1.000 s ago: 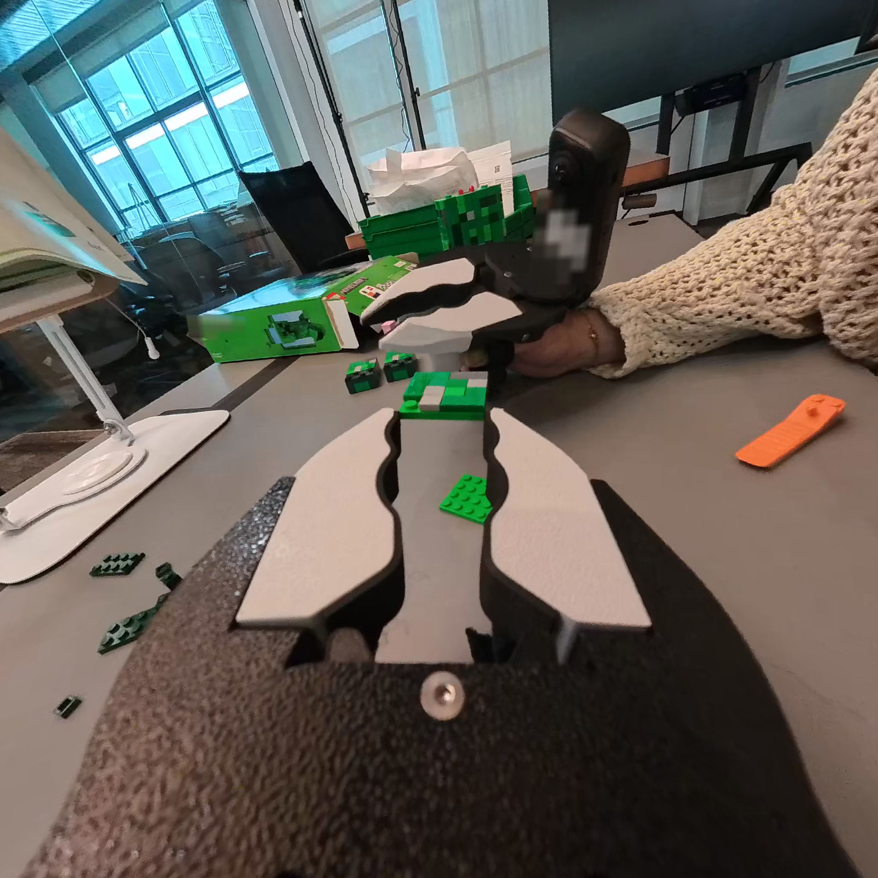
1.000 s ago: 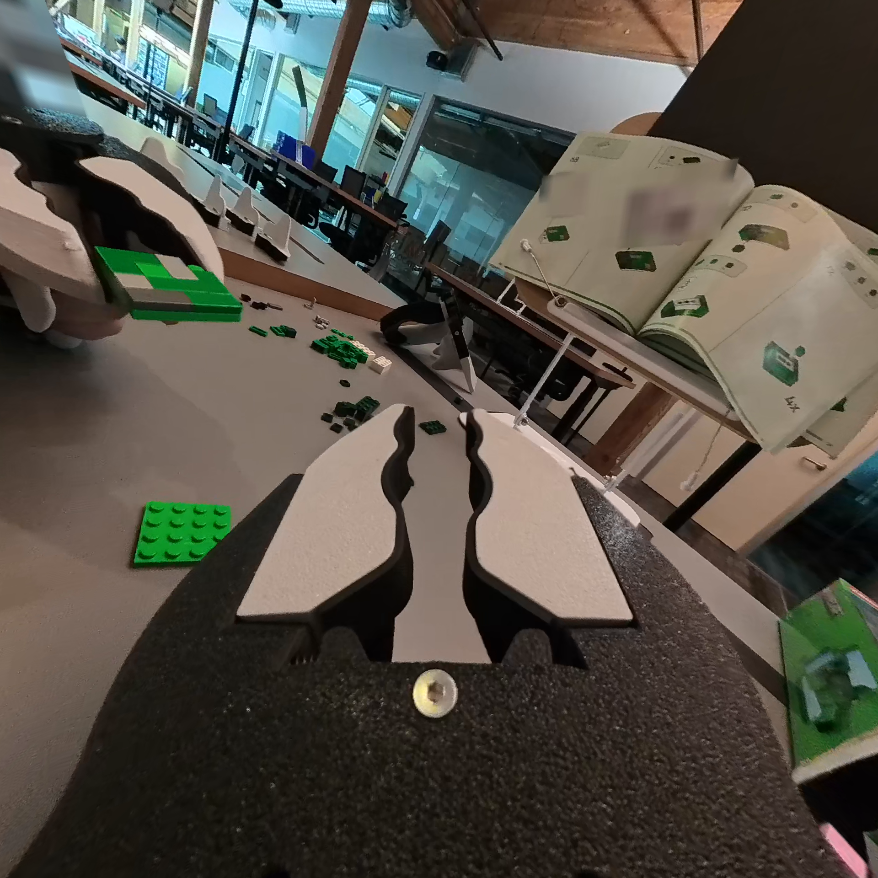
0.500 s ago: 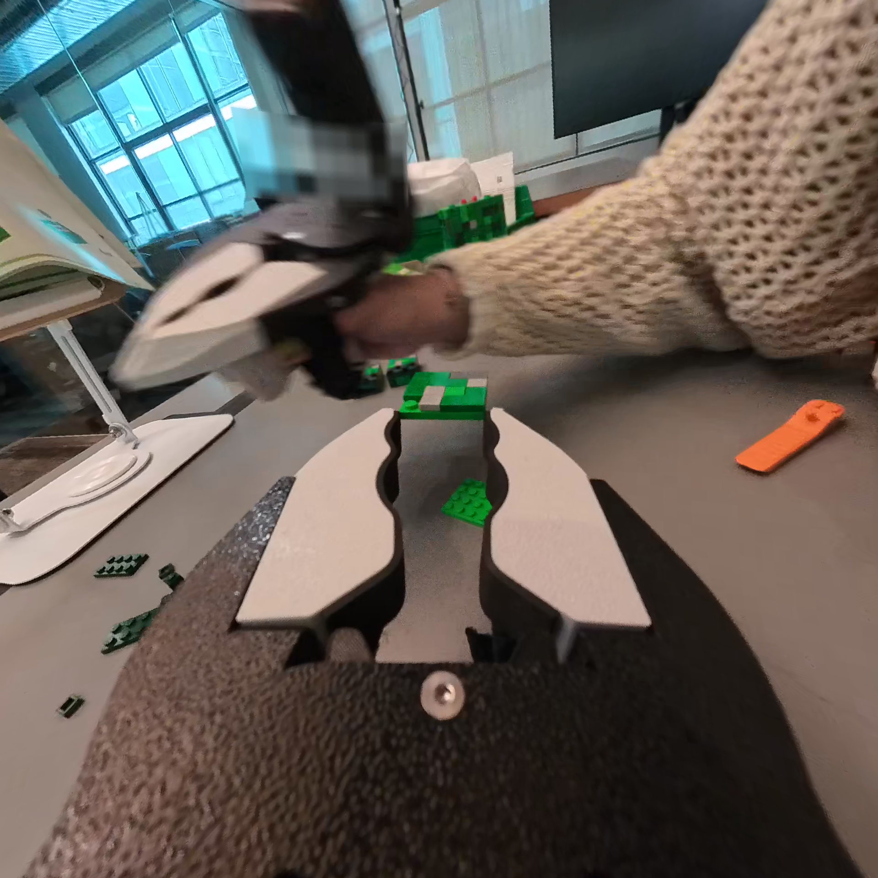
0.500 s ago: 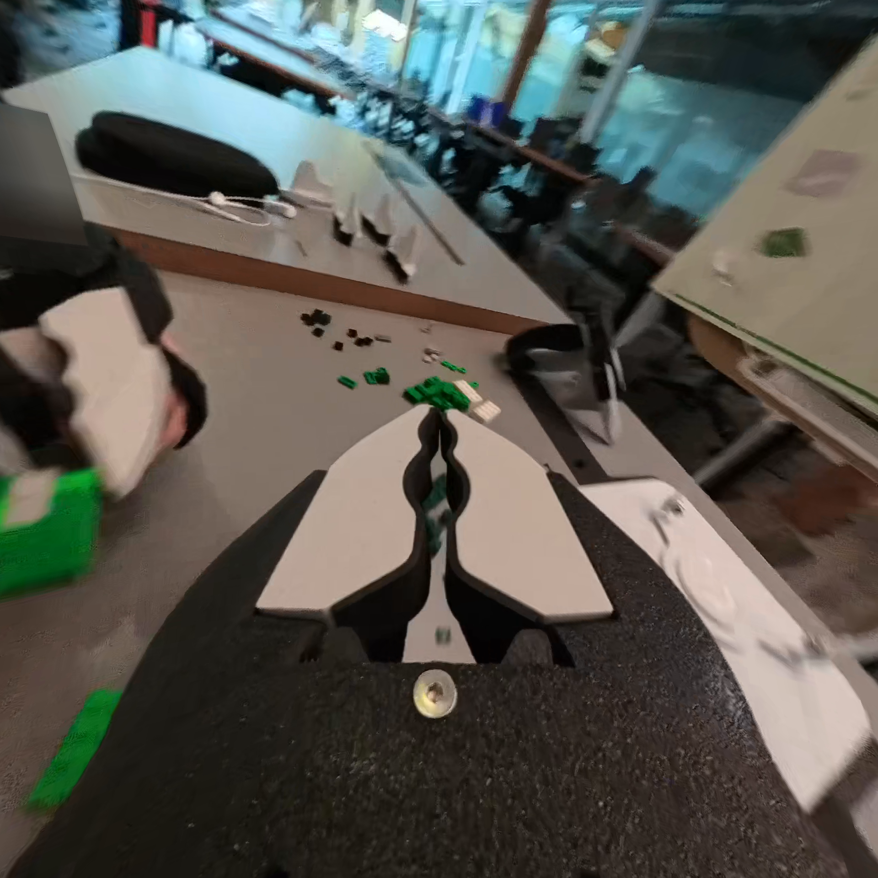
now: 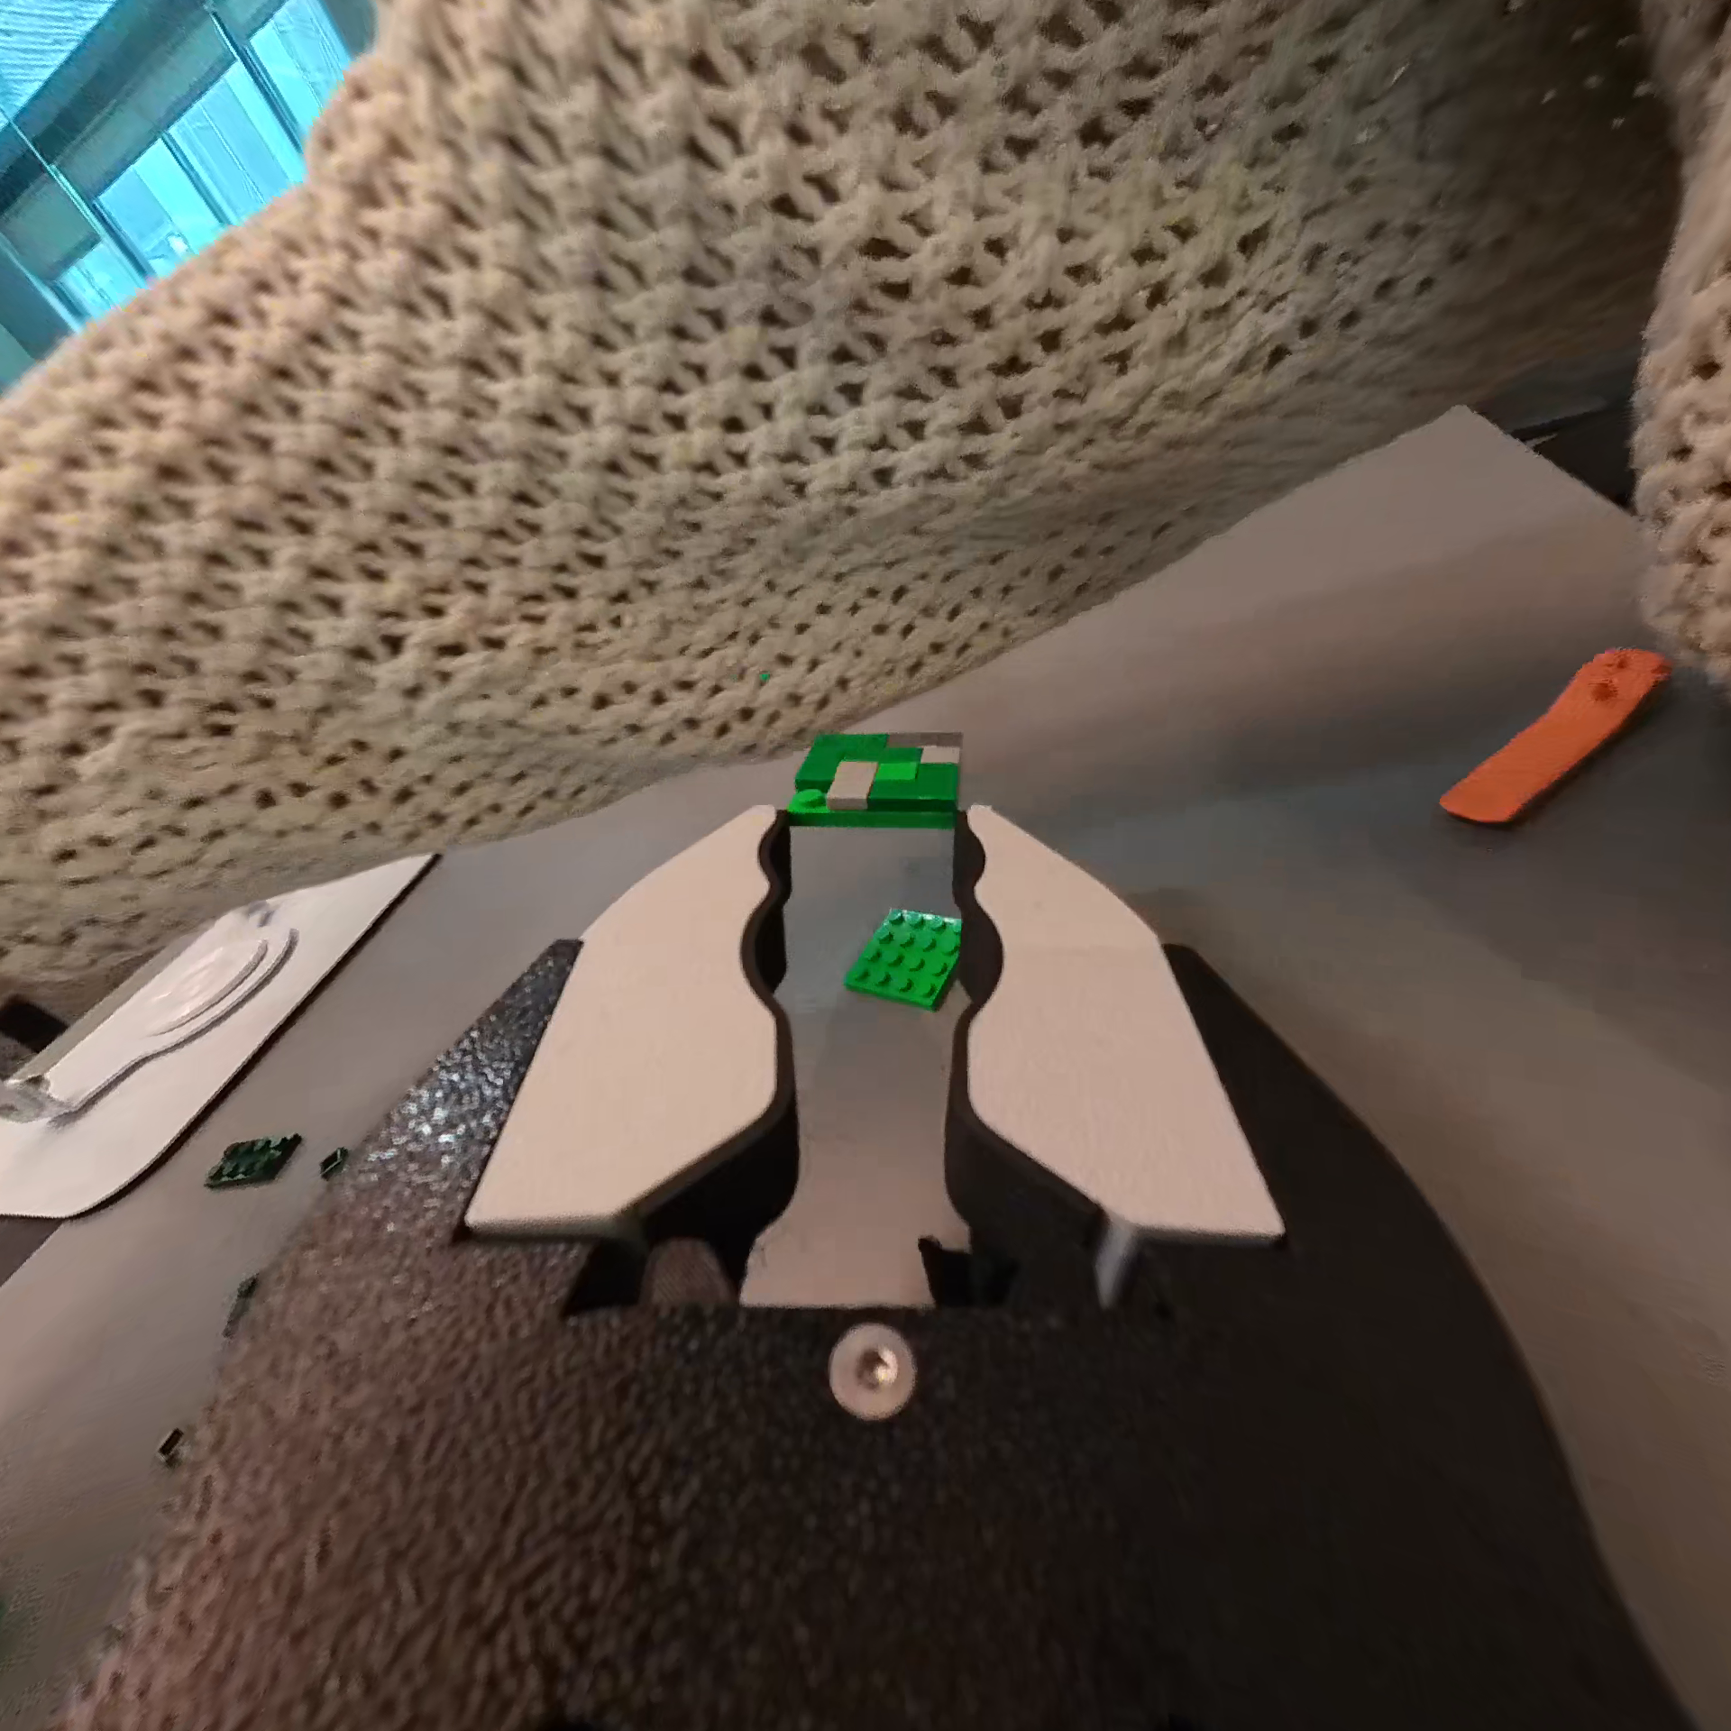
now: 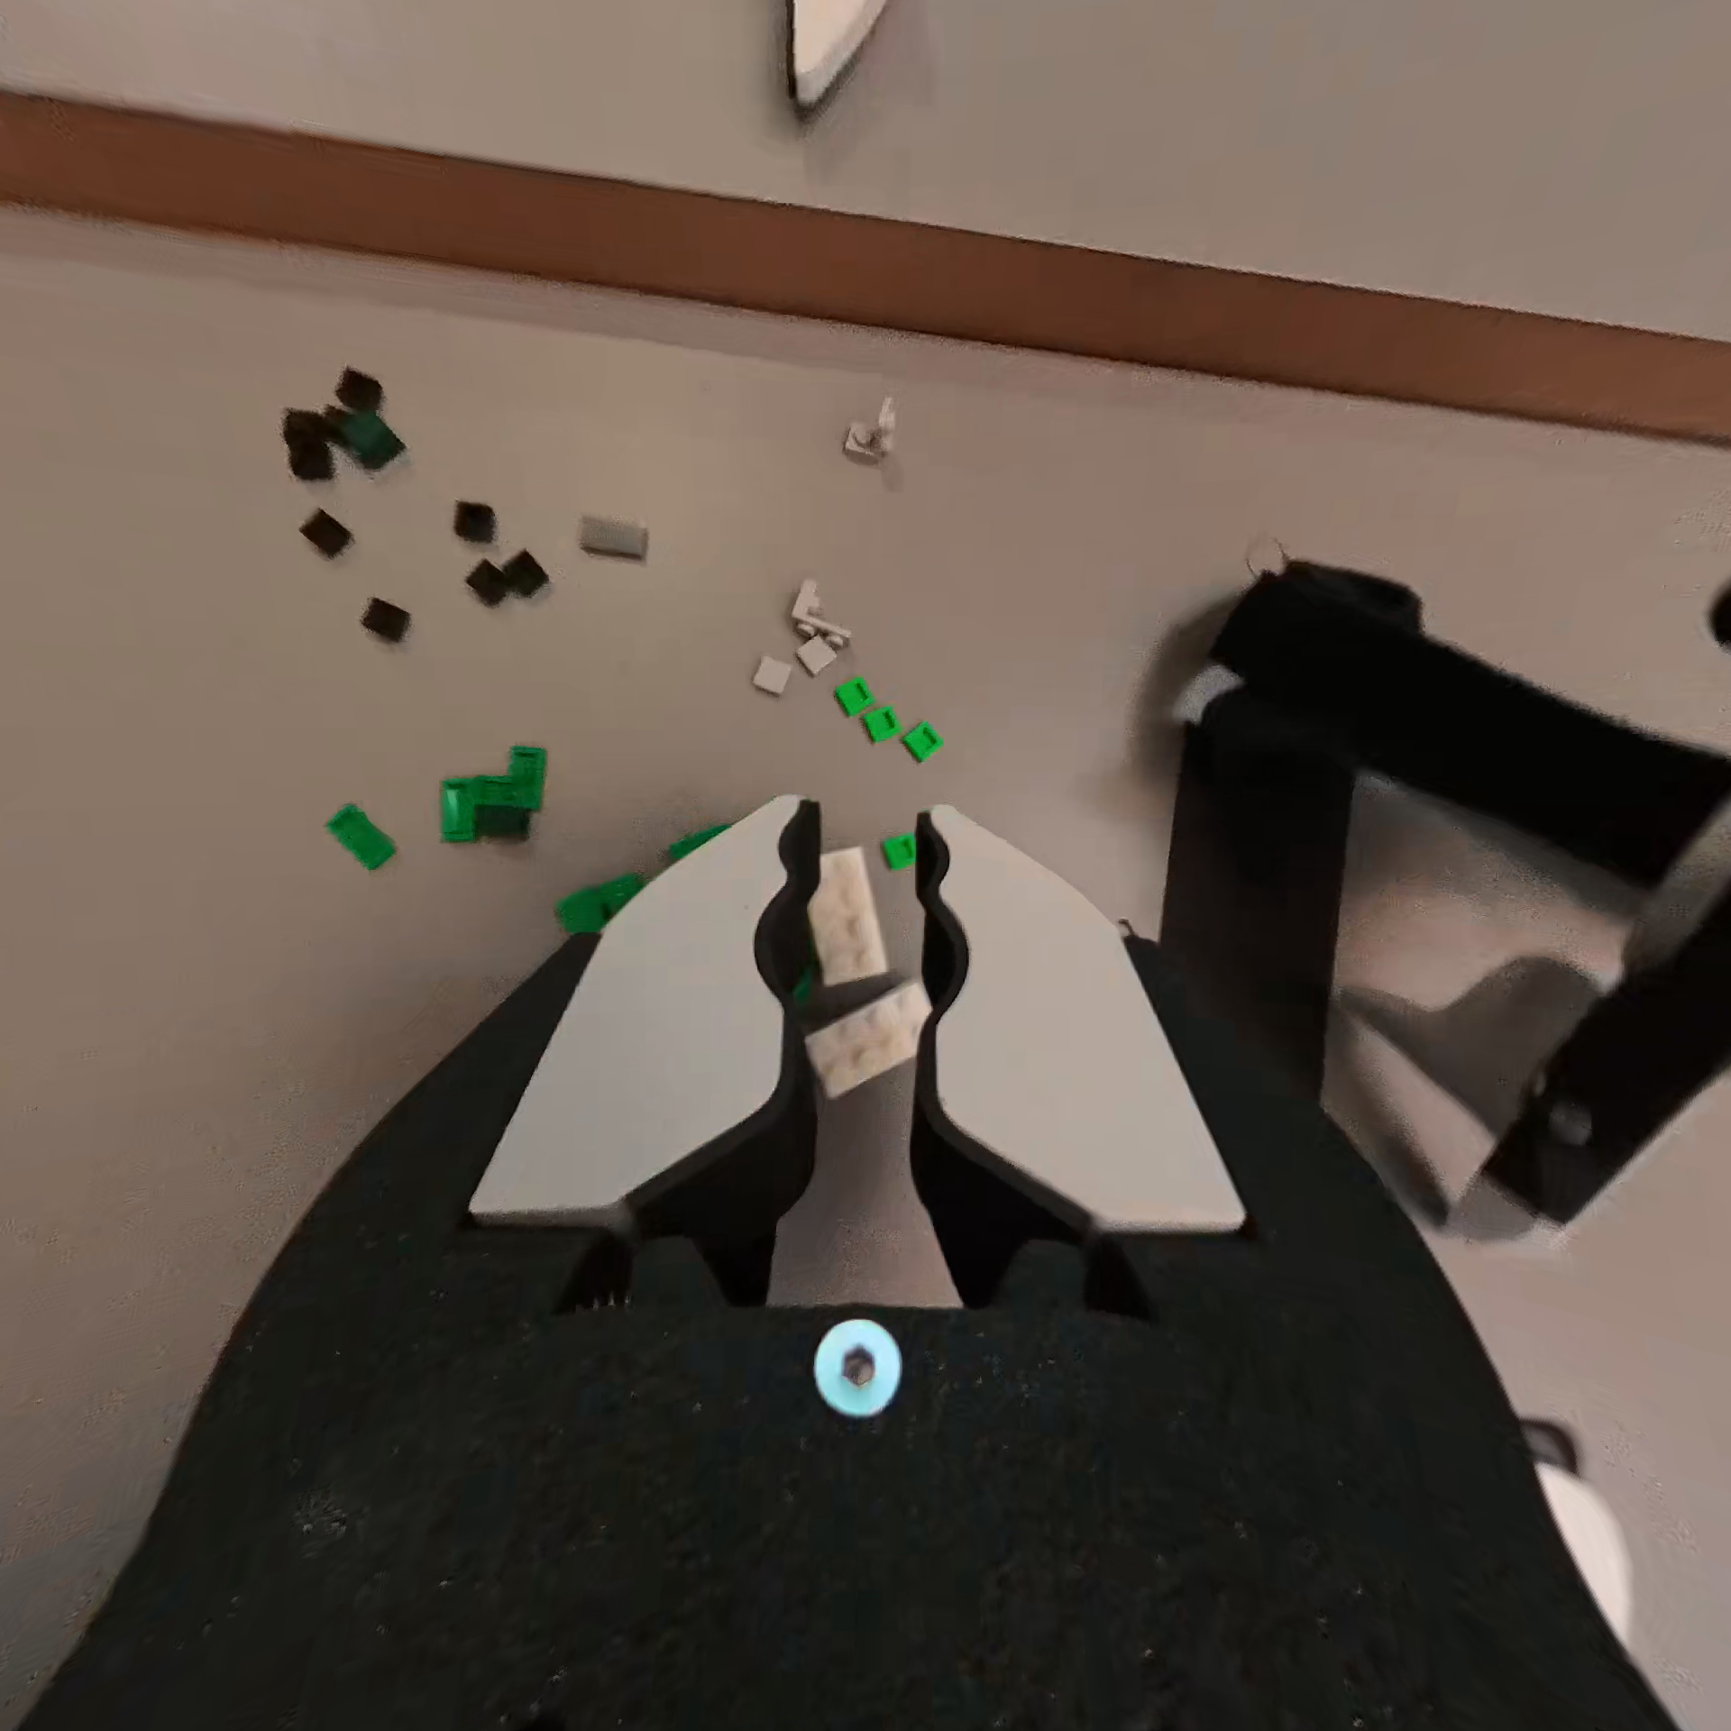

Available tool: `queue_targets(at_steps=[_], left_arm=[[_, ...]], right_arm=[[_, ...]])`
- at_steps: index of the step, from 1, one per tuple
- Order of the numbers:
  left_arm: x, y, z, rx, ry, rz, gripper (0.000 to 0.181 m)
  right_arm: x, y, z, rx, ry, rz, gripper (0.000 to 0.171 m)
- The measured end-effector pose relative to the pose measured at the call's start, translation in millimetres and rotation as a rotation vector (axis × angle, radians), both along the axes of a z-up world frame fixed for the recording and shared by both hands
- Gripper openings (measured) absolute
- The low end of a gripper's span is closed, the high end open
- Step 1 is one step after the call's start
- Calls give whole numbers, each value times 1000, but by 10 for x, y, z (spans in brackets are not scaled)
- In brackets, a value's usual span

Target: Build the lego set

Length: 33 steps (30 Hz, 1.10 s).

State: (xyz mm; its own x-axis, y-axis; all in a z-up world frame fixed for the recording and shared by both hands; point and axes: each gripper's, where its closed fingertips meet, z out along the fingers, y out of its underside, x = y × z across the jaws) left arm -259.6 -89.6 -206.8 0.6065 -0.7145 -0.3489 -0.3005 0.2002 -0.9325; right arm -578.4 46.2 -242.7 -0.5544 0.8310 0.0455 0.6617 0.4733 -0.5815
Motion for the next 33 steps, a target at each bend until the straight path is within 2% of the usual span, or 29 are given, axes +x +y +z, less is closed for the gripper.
queue_targets(at_steps=[6, 14, 23, 33], left_arm=[[-31, 6, 39, -3, -37, 4, 34], [-70, 12, 86, -12, -85, 6, 34], [-58, 11, 77, -15, -78, 2, 34], [-51, 7, 70, -13, -71, -1, 34]], right_arm=[[-223, 6, -257, 241, -85, 246, 18], [-245, 66, -464, 335, -220, 435, 16], [-260, 29, -470, 339, -216, 492, 8], [-287, 33, -468, 355, -230, 489, 10]])
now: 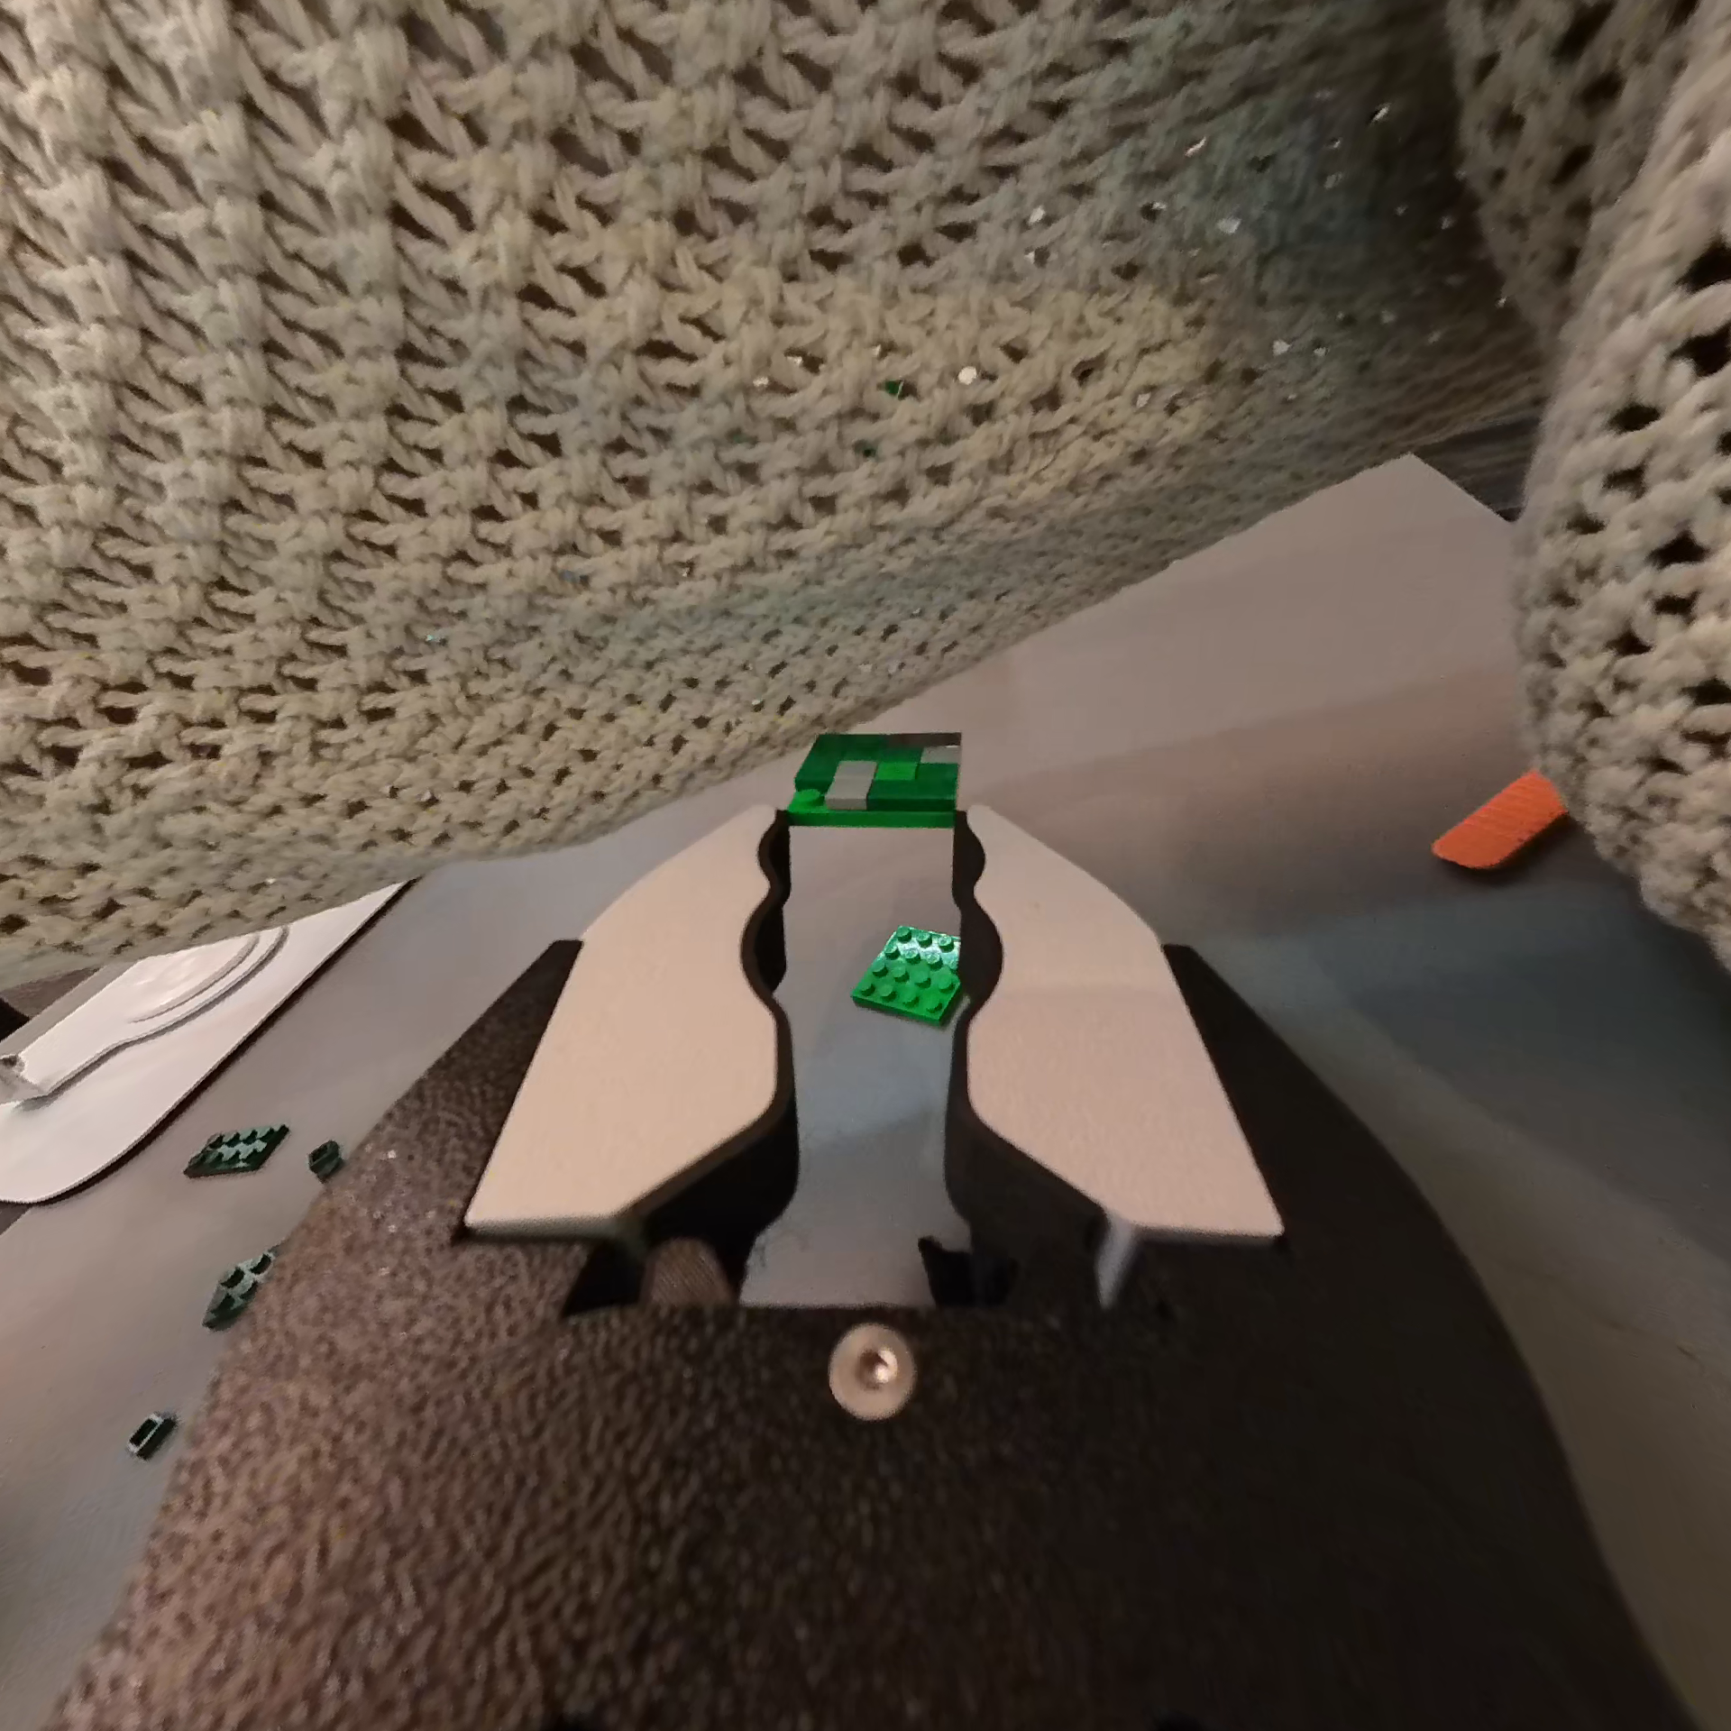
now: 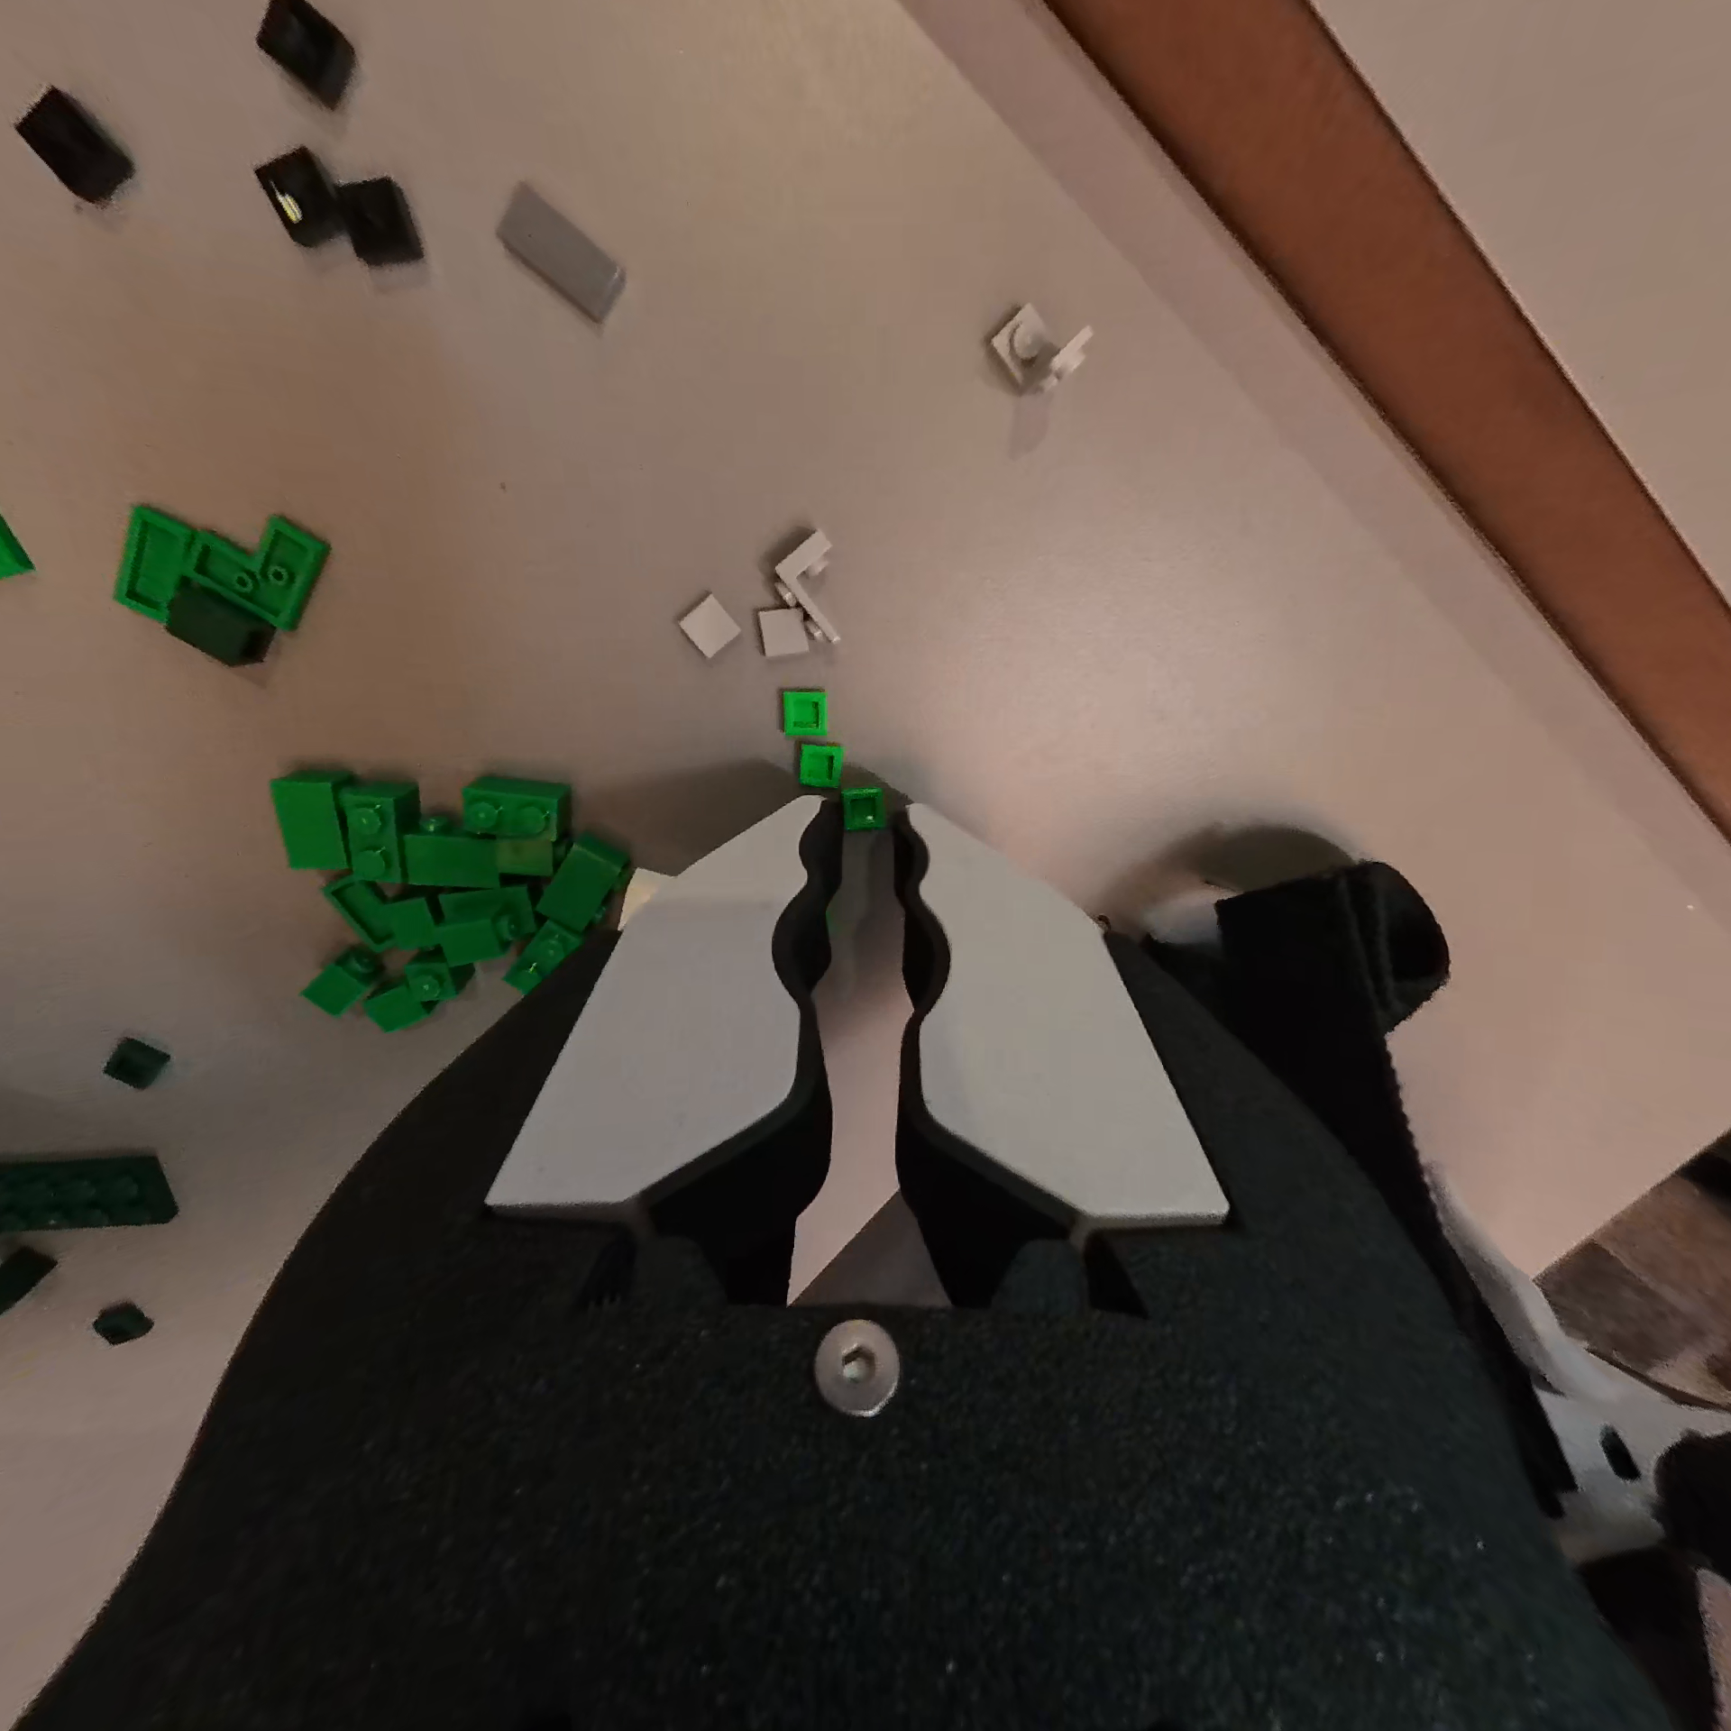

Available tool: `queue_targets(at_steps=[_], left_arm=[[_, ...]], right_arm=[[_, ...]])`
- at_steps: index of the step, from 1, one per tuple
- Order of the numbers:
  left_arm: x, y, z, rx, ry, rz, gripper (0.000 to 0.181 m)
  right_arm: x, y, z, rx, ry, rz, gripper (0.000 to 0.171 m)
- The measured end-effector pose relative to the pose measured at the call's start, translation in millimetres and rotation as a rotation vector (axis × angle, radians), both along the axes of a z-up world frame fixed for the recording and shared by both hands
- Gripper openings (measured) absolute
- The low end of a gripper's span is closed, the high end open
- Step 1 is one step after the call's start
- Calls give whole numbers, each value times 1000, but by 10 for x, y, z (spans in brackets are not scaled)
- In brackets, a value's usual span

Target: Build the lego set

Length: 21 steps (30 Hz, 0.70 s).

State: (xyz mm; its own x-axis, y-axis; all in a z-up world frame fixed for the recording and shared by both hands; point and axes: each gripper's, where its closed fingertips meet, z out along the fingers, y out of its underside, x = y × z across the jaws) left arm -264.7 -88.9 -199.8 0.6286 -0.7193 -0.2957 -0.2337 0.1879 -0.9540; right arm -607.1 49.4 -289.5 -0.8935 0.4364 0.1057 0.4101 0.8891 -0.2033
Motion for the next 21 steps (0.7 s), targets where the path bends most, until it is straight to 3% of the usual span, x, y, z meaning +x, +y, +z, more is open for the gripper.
queue_targets(at_steps=[13, 21], left_arm=[[-3, 2, 3, -1, -3, -1, 34], [-5, 3, 5, 1, -3, -2, 34]], right_arm=[[-14, 2, -4, -36, -61, -8, 8], [35, -106, 131, -92, 107, -9, 8]])
